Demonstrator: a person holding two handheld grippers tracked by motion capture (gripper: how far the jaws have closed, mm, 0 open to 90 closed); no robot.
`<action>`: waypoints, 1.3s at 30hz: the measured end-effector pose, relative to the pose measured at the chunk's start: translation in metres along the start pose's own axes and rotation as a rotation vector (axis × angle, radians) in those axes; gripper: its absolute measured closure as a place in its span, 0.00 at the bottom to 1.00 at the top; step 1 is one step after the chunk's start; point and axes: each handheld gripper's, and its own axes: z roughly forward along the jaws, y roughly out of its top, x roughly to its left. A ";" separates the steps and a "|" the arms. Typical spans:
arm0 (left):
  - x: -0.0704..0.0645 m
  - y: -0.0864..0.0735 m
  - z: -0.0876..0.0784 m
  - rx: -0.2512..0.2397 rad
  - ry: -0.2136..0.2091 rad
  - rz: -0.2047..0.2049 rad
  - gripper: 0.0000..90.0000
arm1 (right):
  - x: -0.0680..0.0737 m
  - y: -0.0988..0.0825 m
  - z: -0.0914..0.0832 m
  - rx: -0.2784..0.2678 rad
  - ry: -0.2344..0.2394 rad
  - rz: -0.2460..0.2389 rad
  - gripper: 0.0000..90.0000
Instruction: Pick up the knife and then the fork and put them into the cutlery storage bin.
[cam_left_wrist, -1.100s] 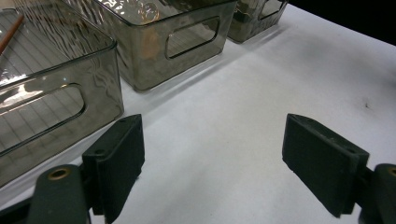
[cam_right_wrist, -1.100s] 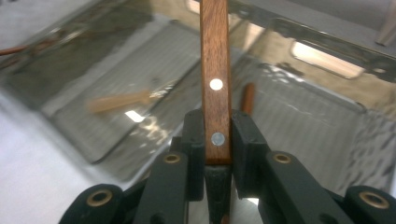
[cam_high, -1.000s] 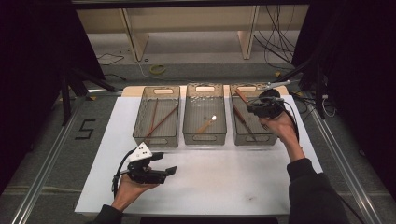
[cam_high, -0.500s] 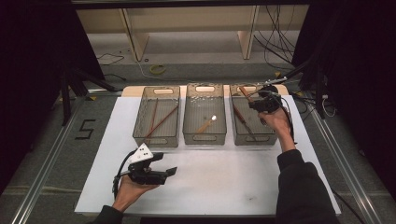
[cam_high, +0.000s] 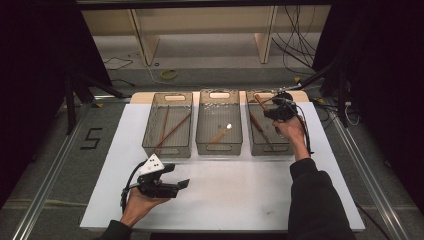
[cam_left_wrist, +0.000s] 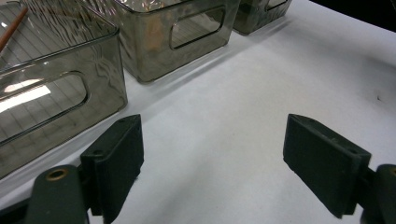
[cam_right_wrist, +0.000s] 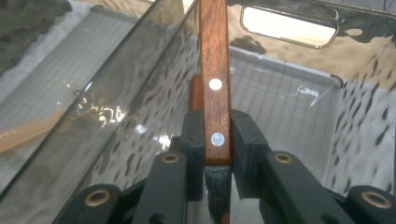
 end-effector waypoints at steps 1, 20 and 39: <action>0.000 0.000 0.000 0.000 0.000 0.000 0.22 | 0.000 0.000 0.001 0.004 0.001 0.003 0.85; 0.001 0.000 -0.001 -0.004 -0.009 0.002 0.22 | 0.015 -0.004 -0.025 -0.079 0.110 -0.029 0.50; 0.001 0.001 -0.001 -0.014 -0.020 -0.003 0.22 | 0.063 -0.058 -0.079 -0.199 0.266 -0.063 0.34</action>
